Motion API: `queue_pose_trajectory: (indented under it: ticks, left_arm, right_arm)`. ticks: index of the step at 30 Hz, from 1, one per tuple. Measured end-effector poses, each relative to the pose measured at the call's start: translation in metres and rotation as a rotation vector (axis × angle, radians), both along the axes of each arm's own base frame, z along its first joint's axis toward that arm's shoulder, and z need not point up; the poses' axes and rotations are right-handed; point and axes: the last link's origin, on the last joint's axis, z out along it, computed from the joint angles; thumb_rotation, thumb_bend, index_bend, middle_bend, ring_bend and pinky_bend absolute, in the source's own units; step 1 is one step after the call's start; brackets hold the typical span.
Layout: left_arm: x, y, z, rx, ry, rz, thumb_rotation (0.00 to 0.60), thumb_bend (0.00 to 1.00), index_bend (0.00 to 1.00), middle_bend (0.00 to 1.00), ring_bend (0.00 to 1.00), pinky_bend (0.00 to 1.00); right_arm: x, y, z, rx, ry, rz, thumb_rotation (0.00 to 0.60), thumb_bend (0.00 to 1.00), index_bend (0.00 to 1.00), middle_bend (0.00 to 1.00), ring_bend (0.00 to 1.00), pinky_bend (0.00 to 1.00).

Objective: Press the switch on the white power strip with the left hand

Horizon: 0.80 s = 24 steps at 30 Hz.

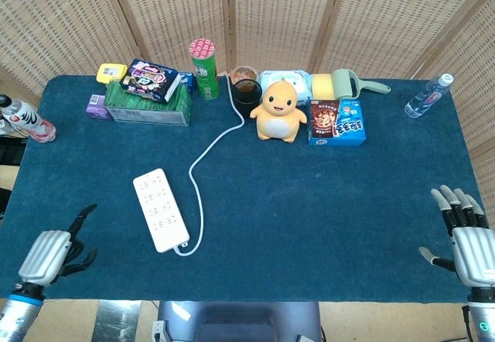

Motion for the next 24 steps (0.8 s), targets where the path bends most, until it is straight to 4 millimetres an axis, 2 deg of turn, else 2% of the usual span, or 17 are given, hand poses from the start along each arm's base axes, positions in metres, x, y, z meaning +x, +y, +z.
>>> queue_pose_trajectory:
  ticks: [3, 11, 24]
  left_arm:
    - [0.012, 0.003, -0.013, -0.040, -0.022, -0.009, 0.600, 0.49, 0.02, 1.00, 1.00, 1.00]
    - [0.039, 0.009, -0.037, -0.061, -0.041, -0.005, 0.600, 0.52, 0.26, 1.00, 1.00, 1.00]
    - [0.051, 0.014, -0.066, -0.138, 0.002, 0.062, 0.600, 0.53, 0.27, 1.00, 1.00, 1.00]
  right_arm:
    - [-0.001, 0.000, -0.001, 0.003, -0.001, -0.004, 0.600, 0.00, 0.03, 0.01, 0.00, 0.00]
    - [-0.002, -0.001, -0.001, 0.011, -0.005, -0.010, 0.600, 0.00, 0.03, 0.01, 0.00, 0.00]
    - [-0.003, -0.001, -0.001, 0.017, -0.012, -0.017, 0.600, 0.00, 0.03, 0.01, 0.00, 0.00]
